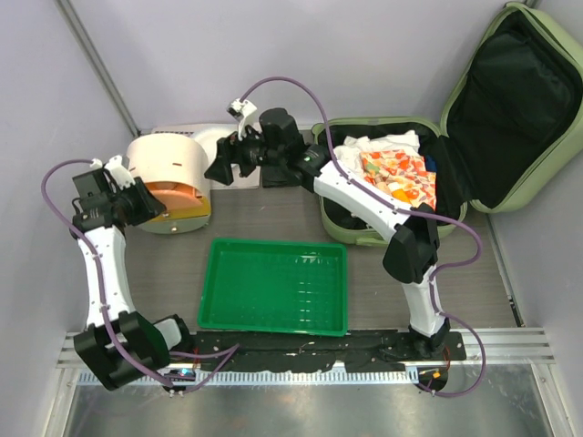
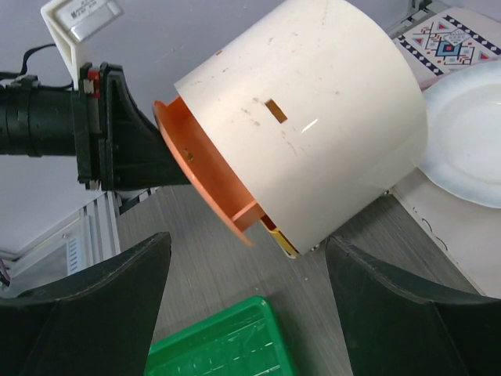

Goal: Open, take out, and arrange the luggage

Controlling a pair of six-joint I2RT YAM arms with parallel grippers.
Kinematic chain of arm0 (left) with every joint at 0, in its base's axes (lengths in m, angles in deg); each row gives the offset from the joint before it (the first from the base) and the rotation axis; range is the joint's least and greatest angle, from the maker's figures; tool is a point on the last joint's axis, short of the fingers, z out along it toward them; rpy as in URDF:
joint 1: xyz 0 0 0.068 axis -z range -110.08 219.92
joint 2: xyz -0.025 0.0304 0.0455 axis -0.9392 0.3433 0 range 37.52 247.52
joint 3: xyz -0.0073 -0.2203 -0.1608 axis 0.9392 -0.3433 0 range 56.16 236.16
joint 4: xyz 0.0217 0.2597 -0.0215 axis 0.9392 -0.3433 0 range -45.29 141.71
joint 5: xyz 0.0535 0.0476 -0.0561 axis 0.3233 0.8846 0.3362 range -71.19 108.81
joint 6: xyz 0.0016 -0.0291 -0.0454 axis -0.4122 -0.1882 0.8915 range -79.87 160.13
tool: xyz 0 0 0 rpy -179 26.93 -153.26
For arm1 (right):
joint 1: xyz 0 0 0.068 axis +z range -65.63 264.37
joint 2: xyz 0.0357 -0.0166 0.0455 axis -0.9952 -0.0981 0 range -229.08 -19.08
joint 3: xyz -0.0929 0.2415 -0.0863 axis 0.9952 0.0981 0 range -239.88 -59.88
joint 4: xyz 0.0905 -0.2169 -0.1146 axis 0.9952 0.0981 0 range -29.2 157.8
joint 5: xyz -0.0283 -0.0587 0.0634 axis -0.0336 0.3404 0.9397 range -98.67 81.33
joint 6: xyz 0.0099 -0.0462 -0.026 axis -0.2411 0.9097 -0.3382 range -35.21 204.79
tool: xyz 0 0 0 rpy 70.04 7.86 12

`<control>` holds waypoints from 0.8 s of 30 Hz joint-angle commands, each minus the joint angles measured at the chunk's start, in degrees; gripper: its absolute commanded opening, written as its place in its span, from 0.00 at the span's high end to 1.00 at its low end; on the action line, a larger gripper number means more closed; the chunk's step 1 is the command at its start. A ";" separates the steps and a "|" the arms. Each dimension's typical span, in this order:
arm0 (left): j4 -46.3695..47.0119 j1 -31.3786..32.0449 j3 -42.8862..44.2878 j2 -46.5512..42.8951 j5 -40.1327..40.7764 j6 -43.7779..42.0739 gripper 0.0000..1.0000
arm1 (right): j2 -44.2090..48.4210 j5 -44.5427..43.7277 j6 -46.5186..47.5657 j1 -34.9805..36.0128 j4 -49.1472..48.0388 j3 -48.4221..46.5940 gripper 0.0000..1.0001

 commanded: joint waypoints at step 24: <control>5.60 0.24 -7.00 -4.29 -3.33 -13.13 0.26 | 7.76 0.82 1.80 -3.87 -0.89 8.83 0.14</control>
